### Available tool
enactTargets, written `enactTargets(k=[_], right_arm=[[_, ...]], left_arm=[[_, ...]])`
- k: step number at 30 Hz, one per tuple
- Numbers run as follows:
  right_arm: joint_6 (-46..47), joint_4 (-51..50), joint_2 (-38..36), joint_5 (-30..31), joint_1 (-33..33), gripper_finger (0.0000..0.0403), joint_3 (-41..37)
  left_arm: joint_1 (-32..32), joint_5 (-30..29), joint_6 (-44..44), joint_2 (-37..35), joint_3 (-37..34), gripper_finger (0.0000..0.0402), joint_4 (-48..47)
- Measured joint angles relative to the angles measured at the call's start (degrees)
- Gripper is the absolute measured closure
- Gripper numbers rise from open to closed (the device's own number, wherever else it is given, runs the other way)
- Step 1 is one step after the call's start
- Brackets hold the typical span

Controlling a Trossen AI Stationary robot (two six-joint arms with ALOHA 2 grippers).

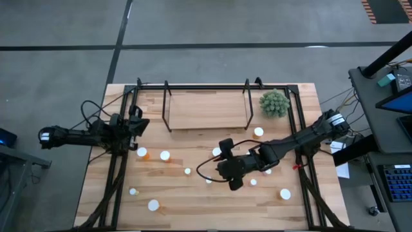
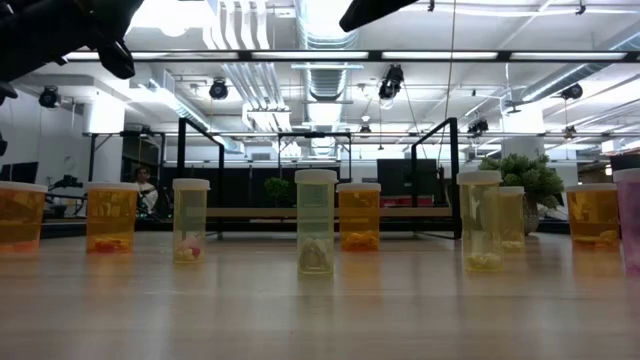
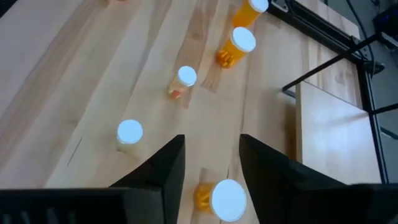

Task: Pick and place medicine bottles onto shelf by color
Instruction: Put the large orange pill bottle on the shelf

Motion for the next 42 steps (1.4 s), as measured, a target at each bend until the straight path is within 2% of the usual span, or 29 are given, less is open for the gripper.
enactTargets(k=[6, 15, 24, 32, 34, 37, 39, 42], right_arm=[[-4.62, -0.78, -1.51, -0.02, -0.36, 0.0266, 0.0], [-1.83, 0.84, -4.76, -0.28, -0.88, 0.0279, -3.48], [3.31, 1.97, -4.92, -0.24, -1.49, 0.0249, -3.96], [8.76, 2.05, -4.97, -0.16, -1.66, 0.0241, -3.96], [10.11, 2.73, -4.94, 2.44, -1.7, 0.0232, -3.96], [7.9, 2.38, -4.94, 2.13, -1.83, 0.0225, -3.96], [6.73, 2.43, -4.92, 1.05, -1.64, 0.0231, -3.96], [5.92, 2.49, -4.9, 0.82, -1.5, 0.0263, -3.69]], left_arm=[[0.0, 0.0, 0.0, -0.01, 0.0, 0.0402, 0.06], [0.0, -0.03, 0.39, 0.1, 0.0, 0.0402, -0.03], [0.0, -0.57, 0.31, 0.12, 0.0, 0.0402, -0.07], [0.0, -0.64, 0.24, 0.17, 0.0, 0.0402, -0.07], [0.0, -0.64, 0.24, 0.17, 0.0, 0.0402, -0.07], [0.0, -0.66, 0.2, 0.21, 0.0, 0.0402, -0.07], [0.0, -0.71, 0.2, 0.21, 0.0, 0.0402, -0.05], [0.0, -0.78, 0.2, 0.27, 0.0, 0.0402, -0.08]])
